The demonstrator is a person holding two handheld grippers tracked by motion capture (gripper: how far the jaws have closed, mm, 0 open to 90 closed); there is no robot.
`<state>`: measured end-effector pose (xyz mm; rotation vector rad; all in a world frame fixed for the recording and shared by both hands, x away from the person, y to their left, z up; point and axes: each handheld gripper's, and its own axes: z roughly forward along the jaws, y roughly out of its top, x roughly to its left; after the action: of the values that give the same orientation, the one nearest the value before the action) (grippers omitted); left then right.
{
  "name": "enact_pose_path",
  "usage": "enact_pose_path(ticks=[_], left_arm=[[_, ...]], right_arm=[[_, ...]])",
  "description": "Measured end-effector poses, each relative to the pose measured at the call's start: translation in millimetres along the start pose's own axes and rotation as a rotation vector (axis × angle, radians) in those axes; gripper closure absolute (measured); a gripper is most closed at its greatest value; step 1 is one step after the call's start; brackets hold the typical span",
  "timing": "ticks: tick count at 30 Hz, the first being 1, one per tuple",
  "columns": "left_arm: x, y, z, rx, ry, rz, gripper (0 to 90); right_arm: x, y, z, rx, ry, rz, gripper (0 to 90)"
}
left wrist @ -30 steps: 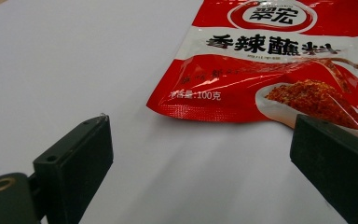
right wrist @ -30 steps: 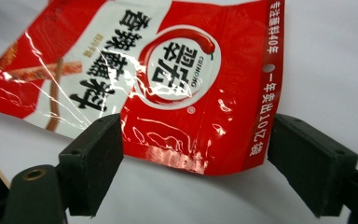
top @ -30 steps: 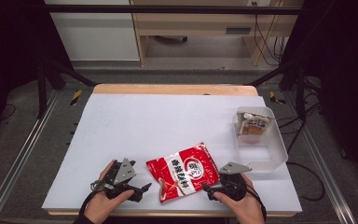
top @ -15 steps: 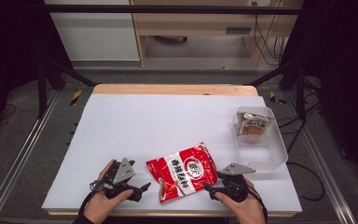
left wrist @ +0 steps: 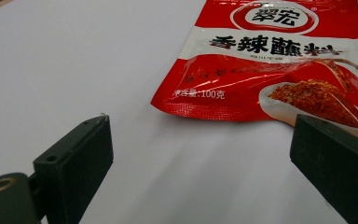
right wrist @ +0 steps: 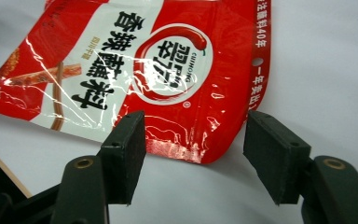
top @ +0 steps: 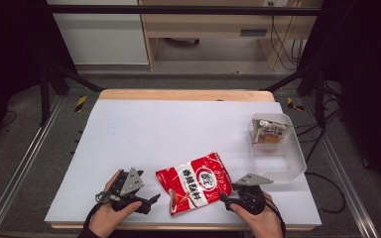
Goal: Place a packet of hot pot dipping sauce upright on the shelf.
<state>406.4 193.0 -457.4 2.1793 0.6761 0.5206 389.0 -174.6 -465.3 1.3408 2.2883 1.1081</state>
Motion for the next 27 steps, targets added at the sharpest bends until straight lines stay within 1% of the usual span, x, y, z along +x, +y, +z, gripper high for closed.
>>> enact_pose_path(ticks=[3, 4, 5, 6, 8, 10, 12, 13, 14, 17, 18, 19, 20, 23, 25, 26, 27], left_arm=[[-0.3, -0.1, 0.2, -0.002, 0.000, -0.002, 5.8], [-0.4, -0.1, 0.4, -0.002, -0.001, -0.002, 5.8], [-0.4, -0.1, 0.4, -0.002, -0.001, -0.002, 5.8], [-0.5, 0.0, 0.5, 0.000, -0.001, 0.000, 5.9], [-1.1, 0.2, 1.0, 0.003, -0.001, 0.004, 5.9], [-1.3, 0.3, 1.2, 0.005, -0.006, 0.005, 5.9], [-1.5, 0.2, 1.4, 0.004, -0.005, 0.005, 5.9], [-1.4, 0.2, 1.5, 0.004, -0.005, 0.005, 5.9], [-1.2, 0.3, 1.4, 0.006, -0.005, 0.007, 5.9], [-1.2, 0.3, 1.5, 0.007, -0.006, 0.007, 5.9], [-1.5, 0.2, 1.7, 0.004, -0.007, 0.005, 5.9], [-1.6, 0.2, 1.8, 0.004, -0.008, 0.005, 5.9], [-1.8, 0.2, 2.0, 0.005, -0.008, 0.006, 5.9], [-2.0, 0.3, 2.3, 0.006, -0.010, 0.008, 6.0], [-2.0, 0.4, 2.4, 0.005, -0.010, 0.008, 6.0], [-2.1, 0.4, 2.6, 0.006, -0.011, 0.009, 6.0], [-2.1, 0.3, 2.7, 0.008, -0.012, 0.009, 6.0]], right_arm=[[-1.7, -1.6, 0.4, 0.020, -0.019, 0.013, 38.6], [-2.9, -2.3, 0.4, 0.026, -0.030, 0.009, 38.6], [-2.9, -2.3, 0.4, 0.026, -0.030, 0.009, 38.6], [-5.3, -3.3, -0.1, 0.031, -0.047, 0.013, 38.5], [-7.5, -3.7, 0.5, 0.037, -0.049, 0.017, 37.0], [-7.8, -3.6, 2.0, 0.043, -0.060, 0.015, 35.1], [-8.1, -3.2, 5.1, 0.058, -0.072, -0.004, 32.3], [-8.1, -2.8, 6.5, 0.066, -0.073, -0.004, 31.6], [-8.8, -2.4, 8.3, 0.067, -0.065, -0.003, 31.1], [-9.7, -1.0, 11.5, 0.075, -0.067, 0.002, 31.2], [-11.1, 0.2, 14.6, 0.078, -0.055, 0.005, 31.5], [-10.7, 1.1, 15.3, 0.078, -0.053, 0.017, 32.1], [-11.4, 1.9, 15.9, 0.077, -0.048, 0.011, 33.6], [-9.1, 3.2, 16.8, 0.075, -0.026, 0.015, 36.1], [-8.2, 3.6, 16.2, 0.072, -0.024, 0.009, 37.8], [-6.9, 5.3, 14.8, 0.053, -0.016, 0.005, 41.9], [-6.5, 6.0, 14.6, 0.047, -0.014, 0.005, 44.8]])
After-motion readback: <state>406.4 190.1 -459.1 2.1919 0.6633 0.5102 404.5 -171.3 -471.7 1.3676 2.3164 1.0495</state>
